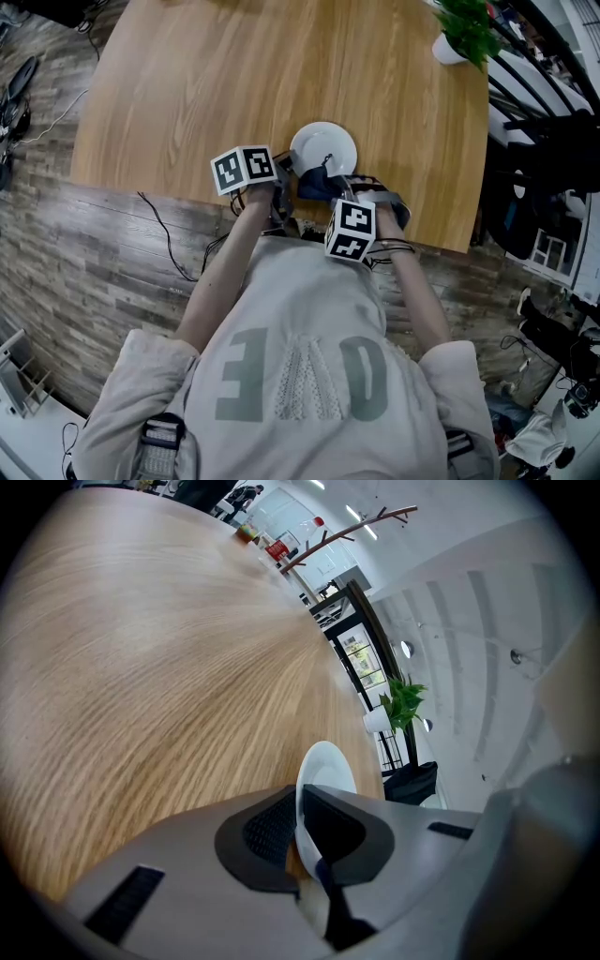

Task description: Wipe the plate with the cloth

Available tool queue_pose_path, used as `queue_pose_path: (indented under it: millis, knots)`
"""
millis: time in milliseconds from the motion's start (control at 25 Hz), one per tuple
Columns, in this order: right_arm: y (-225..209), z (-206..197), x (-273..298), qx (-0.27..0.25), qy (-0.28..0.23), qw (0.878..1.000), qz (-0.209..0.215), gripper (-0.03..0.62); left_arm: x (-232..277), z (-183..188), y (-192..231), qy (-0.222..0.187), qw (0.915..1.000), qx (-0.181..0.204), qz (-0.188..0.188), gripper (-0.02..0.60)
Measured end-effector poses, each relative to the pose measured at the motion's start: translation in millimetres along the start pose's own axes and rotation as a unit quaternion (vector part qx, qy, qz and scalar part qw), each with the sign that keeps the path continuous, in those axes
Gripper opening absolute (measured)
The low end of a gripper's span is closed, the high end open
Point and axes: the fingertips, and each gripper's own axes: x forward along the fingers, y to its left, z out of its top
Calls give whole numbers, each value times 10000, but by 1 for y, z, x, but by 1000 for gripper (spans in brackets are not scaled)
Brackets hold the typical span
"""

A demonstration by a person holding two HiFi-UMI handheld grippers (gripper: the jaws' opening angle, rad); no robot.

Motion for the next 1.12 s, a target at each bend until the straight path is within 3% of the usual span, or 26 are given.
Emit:
queue_pose_path:
  millis: [120,360,560,760,1120]
  knots:
    - [-16,1,-3,169,-114,9998,-89,57,1,0,-1,53,10000,33,-25,31]
    - [-100,4,4,403,-96,9943,-982,57,2,0,-1,47,10000,65,-16,31]
    - [-137,3,26,356,152,9928,-1132,57,2,-1,-1,57,10000,60,-17,29]
    - [-132,3,35,234,275,9934,-1088,57,2,0,-1,68,10000,57,-20,31]
    - [-69,18,31,-415,182,9967,-674,57,1,0,0,76,10000,54,-3,31]
